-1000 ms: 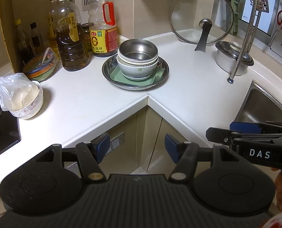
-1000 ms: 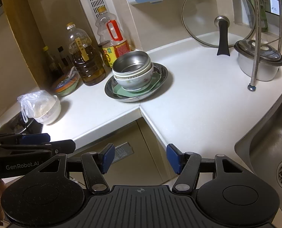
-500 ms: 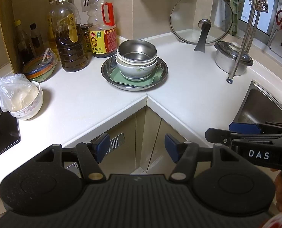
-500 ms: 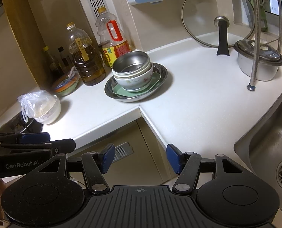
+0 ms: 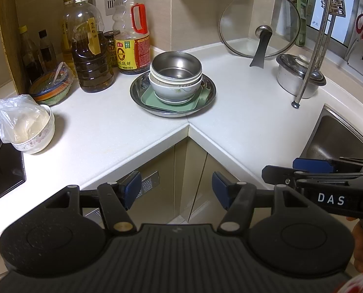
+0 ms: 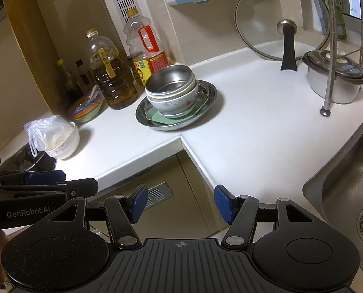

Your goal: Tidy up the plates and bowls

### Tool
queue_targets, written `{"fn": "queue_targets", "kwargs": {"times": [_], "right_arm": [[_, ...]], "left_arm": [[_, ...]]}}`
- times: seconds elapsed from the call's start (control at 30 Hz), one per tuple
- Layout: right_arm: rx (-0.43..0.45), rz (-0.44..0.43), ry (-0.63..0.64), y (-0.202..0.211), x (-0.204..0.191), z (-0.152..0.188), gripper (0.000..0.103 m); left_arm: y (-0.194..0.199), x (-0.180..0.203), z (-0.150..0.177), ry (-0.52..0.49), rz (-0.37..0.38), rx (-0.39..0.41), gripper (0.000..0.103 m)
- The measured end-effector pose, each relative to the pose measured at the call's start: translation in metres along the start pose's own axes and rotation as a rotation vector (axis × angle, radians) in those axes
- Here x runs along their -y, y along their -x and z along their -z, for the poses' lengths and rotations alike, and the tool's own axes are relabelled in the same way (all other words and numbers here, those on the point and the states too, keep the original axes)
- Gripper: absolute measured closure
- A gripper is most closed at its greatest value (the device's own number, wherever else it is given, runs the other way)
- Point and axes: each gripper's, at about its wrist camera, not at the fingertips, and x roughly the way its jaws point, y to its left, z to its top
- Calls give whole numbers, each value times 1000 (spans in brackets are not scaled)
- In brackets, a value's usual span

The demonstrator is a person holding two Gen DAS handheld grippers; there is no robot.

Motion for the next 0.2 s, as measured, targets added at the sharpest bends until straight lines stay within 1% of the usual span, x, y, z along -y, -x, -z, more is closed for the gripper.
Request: {"fn": "queue_targets", "kwargs": {"times": [0.2], "right_arm": [[-2,-4,1,-3,0,-1,43]], "left_arm": [[-2,0,-1,5,-4,-5,41]]}}
